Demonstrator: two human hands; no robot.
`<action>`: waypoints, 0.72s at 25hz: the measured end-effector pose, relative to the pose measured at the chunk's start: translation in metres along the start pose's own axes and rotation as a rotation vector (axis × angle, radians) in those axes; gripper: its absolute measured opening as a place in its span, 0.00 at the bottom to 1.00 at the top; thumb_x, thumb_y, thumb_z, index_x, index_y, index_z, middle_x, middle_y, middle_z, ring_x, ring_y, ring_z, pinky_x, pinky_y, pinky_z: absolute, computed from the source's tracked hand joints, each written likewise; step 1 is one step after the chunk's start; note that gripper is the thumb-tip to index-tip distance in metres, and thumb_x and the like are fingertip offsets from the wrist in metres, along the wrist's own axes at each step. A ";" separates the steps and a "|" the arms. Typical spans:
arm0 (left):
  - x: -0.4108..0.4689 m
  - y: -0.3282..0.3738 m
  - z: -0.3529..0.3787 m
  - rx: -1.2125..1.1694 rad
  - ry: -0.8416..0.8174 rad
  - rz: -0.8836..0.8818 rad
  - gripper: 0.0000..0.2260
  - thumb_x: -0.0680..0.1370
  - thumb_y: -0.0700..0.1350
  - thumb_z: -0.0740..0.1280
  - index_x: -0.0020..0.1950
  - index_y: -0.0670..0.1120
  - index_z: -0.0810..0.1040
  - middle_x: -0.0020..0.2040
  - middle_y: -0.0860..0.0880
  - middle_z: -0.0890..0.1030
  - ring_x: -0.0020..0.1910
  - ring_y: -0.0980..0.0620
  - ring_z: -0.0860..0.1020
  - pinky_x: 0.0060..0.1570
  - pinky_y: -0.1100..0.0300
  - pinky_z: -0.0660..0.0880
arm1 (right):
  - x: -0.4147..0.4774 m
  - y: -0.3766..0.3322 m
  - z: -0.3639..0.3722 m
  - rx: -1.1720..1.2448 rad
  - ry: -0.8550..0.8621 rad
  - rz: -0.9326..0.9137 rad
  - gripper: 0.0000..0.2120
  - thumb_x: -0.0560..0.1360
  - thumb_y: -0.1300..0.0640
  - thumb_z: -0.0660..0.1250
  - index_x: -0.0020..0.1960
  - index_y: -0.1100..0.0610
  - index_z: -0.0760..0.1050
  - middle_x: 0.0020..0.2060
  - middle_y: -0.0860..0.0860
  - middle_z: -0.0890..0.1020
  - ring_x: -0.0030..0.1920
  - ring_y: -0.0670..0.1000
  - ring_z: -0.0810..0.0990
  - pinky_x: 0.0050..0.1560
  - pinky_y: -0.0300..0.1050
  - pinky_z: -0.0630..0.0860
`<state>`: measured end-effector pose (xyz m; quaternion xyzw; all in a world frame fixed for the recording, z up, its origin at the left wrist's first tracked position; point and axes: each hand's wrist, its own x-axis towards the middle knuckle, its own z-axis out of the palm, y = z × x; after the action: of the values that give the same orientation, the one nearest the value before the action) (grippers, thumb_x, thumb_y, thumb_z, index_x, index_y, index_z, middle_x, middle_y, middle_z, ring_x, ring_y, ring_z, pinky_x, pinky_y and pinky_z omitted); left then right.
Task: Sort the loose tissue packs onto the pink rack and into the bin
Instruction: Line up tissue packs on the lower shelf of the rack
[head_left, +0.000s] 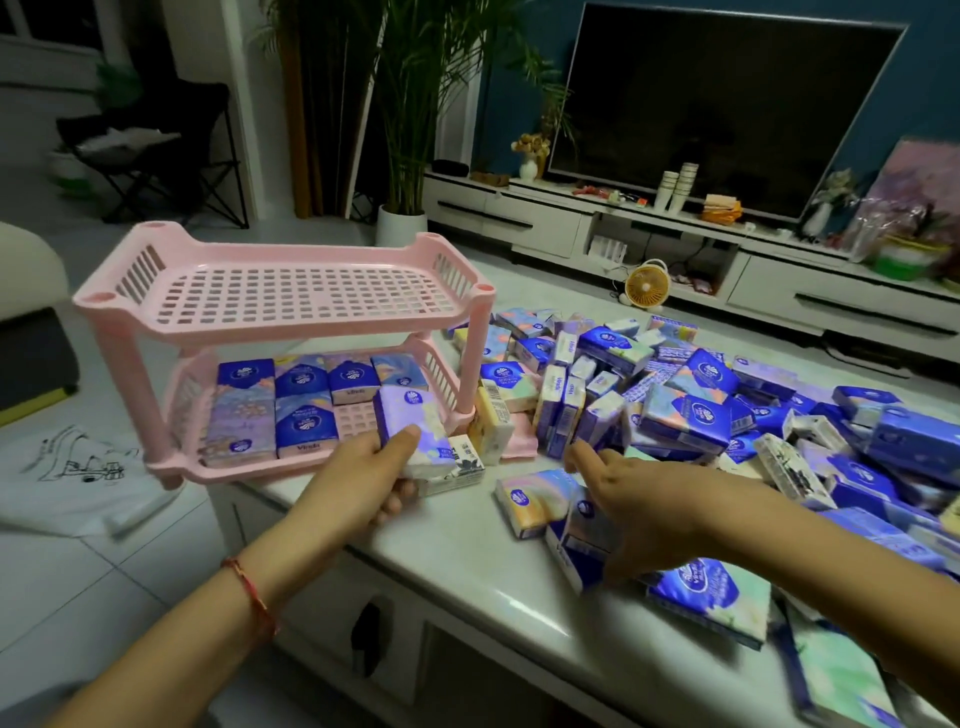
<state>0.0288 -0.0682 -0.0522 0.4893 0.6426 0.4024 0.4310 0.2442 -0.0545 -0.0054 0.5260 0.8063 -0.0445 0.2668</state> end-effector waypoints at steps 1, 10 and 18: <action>0.004 -0.001 -0.004 0.105 0.095 0.038 0.16 0.80 0.49 0.58 0.33 0.47 0.71 0.30 0.49 0.73 0.28 0.52 0.71 0.28 0.61 0.65 | 0.003 -0.002 0.001 -0.037 0.032 -0.004 0.42 0.71 0.50 0.71 0.73 0.56 0.46 0.67 0.58 0.66 0.62 0.58 0.73 0.58 0.52 0.74; 0.051 -0.019 -0.022 0.772 0.485 0.120 0.19 0.79 0.52 0.55 0.57 0.39 0.75 0.61 0.35 0.70 0.61 0.38 0.65 0.61 0.49 0.62 | 0.019 -0.057 -0.039 0.413 0.439 -0.305 0.21 0.72 0.47 0.67 0.56 0.50 0.57 0.52 0.49 0.70 0.46 0.51 0.74 0.45 0.45 0.72; 0.068 -0.028 -0.030 1.026 0.298 0.339 0.17 0.80 0.48 0.54 0.68 0.48 0.67 0.68 0.44 0.68 0.67 0.44 0.65 0.65 0.50 0.64 | 0.122 -0.090 -0.055 0.786 0.696 -0.116 0.18 0.74 0.51 0.64 0.59 0.59 0.65 0.57 0.57 0.71 0.58 0.57 0.70 0.50 0.45 0.68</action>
<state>-0.0179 -0.0102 -0.0805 0.6708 0.7221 0.1667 -0.0284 0.1080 0.0256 -0.0356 0.5244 0.7976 -0.1810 -0.2368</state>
